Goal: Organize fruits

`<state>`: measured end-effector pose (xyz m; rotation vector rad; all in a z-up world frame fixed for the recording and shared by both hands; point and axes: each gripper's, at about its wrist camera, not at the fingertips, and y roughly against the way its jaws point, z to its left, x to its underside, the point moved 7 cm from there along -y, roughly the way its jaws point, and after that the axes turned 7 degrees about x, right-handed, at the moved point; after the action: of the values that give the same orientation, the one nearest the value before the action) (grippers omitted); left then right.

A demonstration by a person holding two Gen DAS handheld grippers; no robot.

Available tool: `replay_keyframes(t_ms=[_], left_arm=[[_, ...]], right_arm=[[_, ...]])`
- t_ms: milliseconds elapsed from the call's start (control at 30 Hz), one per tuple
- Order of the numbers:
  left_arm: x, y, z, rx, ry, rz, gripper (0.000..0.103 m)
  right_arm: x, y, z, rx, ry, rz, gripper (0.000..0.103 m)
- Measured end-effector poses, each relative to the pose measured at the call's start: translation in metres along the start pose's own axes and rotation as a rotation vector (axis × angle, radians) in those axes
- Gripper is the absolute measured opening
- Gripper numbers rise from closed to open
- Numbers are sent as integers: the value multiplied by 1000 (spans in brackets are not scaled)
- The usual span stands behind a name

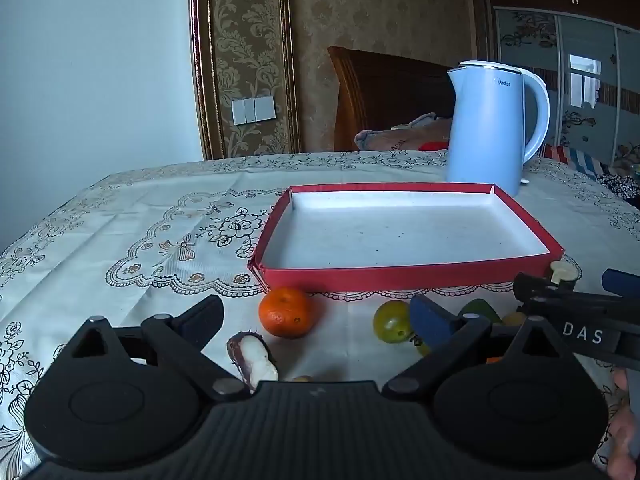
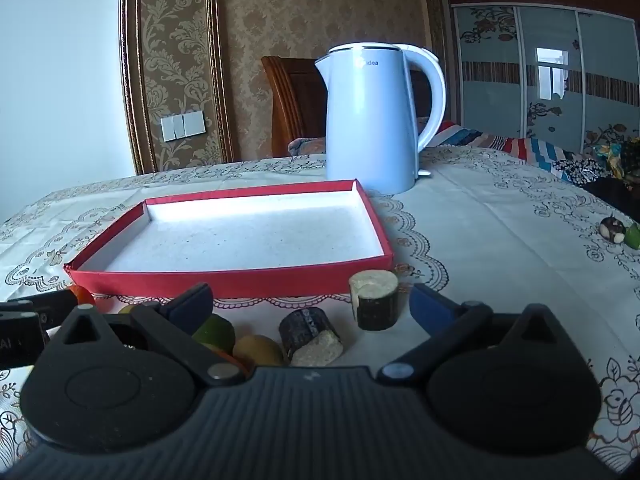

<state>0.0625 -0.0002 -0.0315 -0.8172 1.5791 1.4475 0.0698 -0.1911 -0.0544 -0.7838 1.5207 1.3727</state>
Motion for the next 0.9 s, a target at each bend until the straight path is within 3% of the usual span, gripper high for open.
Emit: replay_keyframes(t_ms=[133,900], left_arm=[[2,2,4,-10,13,7,100],[17,13,45,-7,97,30,100]], right_arm=[[-1,-3,3,10,35,2,103],[3,-5,-5,8,-24,4,103]])
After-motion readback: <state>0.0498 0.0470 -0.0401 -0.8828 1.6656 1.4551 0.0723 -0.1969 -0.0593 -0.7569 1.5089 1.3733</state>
